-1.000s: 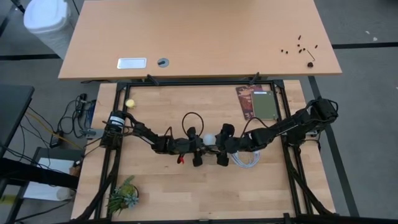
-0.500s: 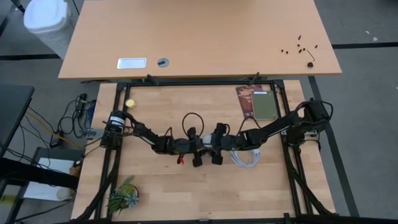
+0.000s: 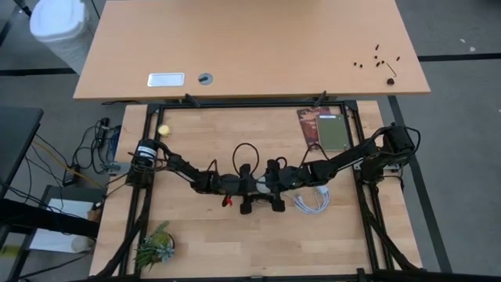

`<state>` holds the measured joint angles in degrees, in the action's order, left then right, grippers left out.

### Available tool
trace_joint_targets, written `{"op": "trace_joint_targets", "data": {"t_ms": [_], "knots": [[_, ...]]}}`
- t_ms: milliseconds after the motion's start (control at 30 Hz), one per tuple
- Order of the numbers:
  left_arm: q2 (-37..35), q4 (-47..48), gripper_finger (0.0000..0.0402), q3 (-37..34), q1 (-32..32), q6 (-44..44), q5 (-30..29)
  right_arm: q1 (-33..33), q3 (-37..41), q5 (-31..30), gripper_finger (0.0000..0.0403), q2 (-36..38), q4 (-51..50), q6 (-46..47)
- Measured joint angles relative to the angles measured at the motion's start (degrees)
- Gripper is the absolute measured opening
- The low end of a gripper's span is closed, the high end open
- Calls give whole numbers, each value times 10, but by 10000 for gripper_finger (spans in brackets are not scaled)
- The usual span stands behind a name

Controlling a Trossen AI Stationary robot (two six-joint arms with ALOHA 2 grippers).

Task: Screw lightbulb
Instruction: Insert the light bulb into the lamp

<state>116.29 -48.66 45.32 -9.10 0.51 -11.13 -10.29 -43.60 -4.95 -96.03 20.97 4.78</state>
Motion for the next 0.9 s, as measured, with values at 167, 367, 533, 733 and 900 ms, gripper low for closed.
{"op": "trace_joint_targets", "data": {"t_ms": [167, 367, 533, 733, 900], "knots": [[0, -2, 184, 0, 0, -14, 41, -18, 10, 7, 310, 0, 10, -14], [0, -2, 184, 0, 0, -22, 76, -34, 10, 10, 310, 0, 11, -45], [1, -2, 184, -1, -1, -22, 89, -35, 10, 28, 310, 1, 13, -49], [1, -2, 184, -1, -8, -25, 90, -35, 11, 41, 309, 1, 54, -69], [1, -5, 184, -1, -14, -29, 84, -26, 61, 58, 309, 3, 161, -63]]}}
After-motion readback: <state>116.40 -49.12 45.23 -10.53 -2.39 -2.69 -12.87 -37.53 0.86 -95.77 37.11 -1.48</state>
